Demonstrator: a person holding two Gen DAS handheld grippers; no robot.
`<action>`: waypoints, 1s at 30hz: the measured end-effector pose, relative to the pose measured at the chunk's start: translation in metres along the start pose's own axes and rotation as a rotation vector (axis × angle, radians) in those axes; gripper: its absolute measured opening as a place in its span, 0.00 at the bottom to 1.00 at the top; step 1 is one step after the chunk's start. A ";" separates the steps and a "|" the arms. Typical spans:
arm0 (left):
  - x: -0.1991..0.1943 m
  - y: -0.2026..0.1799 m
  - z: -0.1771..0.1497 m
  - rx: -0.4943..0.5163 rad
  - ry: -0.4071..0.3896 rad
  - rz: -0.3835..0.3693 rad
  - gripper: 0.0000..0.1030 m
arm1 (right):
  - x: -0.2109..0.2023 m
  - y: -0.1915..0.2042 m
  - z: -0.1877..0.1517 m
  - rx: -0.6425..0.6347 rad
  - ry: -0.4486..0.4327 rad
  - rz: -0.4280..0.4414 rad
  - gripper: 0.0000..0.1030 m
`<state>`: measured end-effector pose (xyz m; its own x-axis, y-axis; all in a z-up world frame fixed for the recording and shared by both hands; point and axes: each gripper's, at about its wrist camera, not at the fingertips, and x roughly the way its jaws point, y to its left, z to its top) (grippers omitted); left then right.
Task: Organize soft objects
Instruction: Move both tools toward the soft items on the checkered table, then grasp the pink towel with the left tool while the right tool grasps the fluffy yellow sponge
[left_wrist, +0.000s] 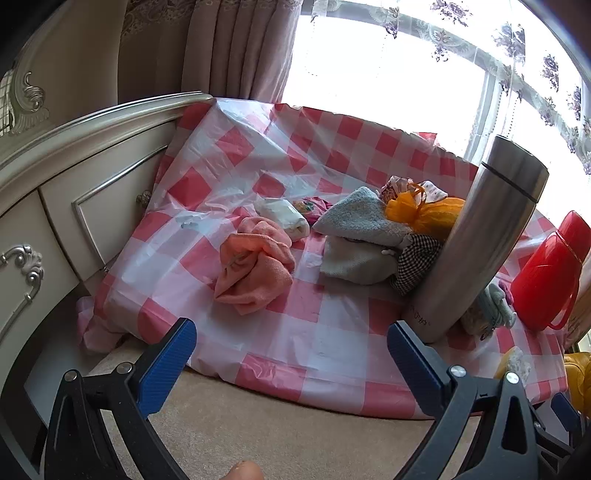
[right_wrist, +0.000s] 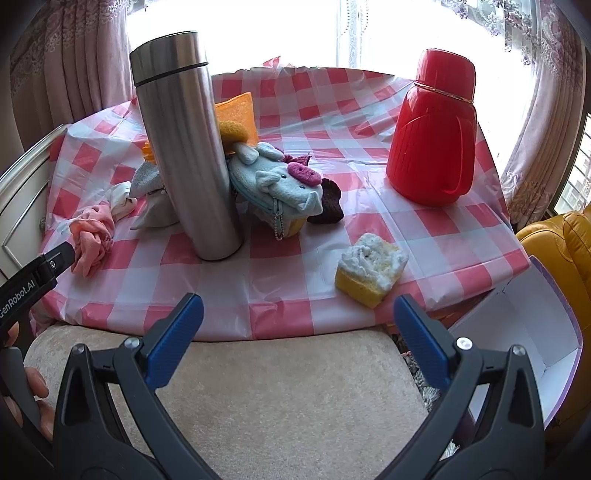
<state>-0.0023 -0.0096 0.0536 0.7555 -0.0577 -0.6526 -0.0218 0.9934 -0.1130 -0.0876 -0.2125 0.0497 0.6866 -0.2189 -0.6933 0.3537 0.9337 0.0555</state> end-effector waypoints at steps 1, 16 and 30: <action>0.000 0.000 0.000 0.001 0.000 0.000 1.00 | 0.000 0.000 0.000 0.001 0.002 0.000 1.00; 0.001 0.002 -0.001 -0.008 0.008 -0.002 1.00 | 0.002 0.001 -0.001 -0.002 0.008 -0.001 1.00; 0.050 0.028 0.025 -0.071 0.163 -0.010 1.00 | 0.035 -0.047 0.017 0.066 0.150 0.084 1.00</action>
<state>0.0516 0.0174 0.0364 0.6397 -0.0891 -0.7635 -0.0654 0.9834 -0.1695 -0.0688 -0.2688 0.0350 0.6149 -0.0918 -0.7832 0.3438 0.9250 0.1615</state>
